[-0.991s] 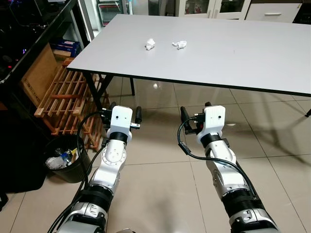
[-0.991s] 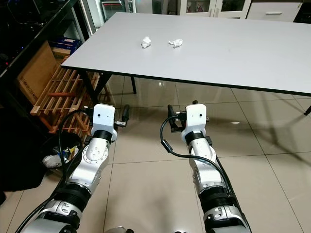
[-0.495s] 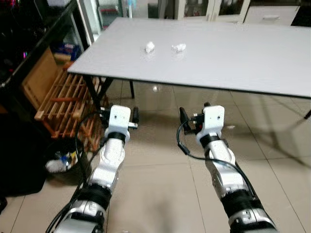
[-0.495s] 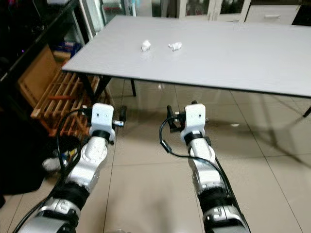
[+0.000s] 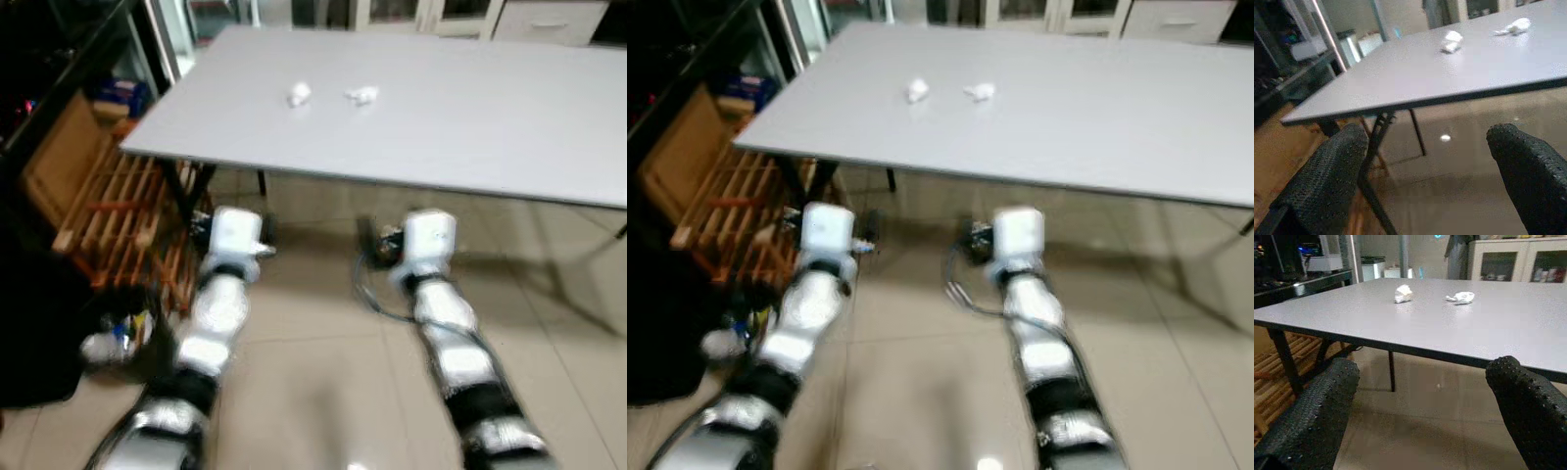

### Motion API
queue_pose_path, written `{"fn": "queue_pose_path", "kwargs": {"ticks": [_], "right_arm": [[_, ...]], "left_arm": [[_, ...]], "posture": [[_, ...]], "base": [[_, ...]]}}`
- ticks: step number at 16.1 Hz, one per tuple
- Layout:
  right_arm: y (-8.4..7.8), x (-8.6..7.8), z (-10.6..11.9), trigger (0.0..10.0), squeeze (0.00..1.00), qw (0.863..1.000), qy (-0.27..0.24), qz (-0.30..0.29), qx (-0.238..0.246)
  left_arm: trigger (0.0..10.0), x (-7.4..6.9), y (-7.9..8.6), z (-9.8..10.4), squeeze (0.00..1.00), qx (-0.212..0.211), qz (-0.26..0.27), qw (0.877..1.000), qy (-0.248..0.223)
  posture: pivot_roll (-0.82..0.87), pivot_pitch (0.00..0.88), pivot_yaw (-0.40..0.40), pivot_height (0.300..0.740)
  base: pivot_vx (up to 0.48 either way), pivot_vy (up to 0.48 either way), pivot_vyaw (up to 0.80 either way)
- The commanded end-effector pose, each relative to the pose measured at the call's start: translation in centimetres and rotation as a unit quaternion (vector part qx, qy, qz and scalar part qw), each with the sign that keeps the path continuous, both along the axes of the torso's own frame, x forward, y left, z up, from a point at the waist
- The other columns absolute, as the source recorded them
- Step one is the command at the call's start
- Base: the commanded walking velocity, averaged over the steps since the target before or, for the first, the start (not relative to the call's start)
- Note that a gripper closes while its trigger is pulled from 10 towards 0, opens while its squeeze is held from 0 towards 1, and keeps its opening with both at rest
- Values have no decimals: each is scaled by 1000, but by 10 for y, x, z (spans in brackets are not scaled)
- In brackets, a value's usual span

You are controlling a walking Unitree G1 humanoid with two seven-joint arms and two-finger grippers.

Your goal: Picking trash to rubbish bin

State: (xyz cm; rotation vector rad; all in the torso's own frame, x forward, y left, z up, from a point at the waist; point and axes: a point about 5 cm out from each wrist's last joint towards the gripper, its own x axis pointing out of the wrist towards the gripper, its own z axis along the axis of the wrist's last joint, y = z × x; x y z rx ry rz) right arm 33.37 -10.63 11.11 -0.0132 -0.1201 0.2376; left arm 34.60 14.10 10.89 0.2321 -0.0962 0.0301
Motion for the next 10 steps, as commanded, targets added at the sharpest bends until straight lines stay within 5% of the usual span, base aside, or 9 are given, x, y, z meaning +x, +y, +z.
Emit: {"fn": "queue_pose_path", "kwargs": {"ticks": [1, 10], "right_arm": [[-14, 0, -3, 10000, 0, 1000, 7, -19, -9], [-13, 0, -3, 10000, 0, 1000, 4, -12, -21]], "left_arm": [[10000, 1, -10, 0, 0, -1, -8, 1000, 3], [10000, 0, -11, 0, 0, 1, -9, 1000, 2]], "posture": [[-23, 57, 38, 740], [-23, 63, 38, 740]], "base": [[364, 0, 0], [367, 0, 0]]}}
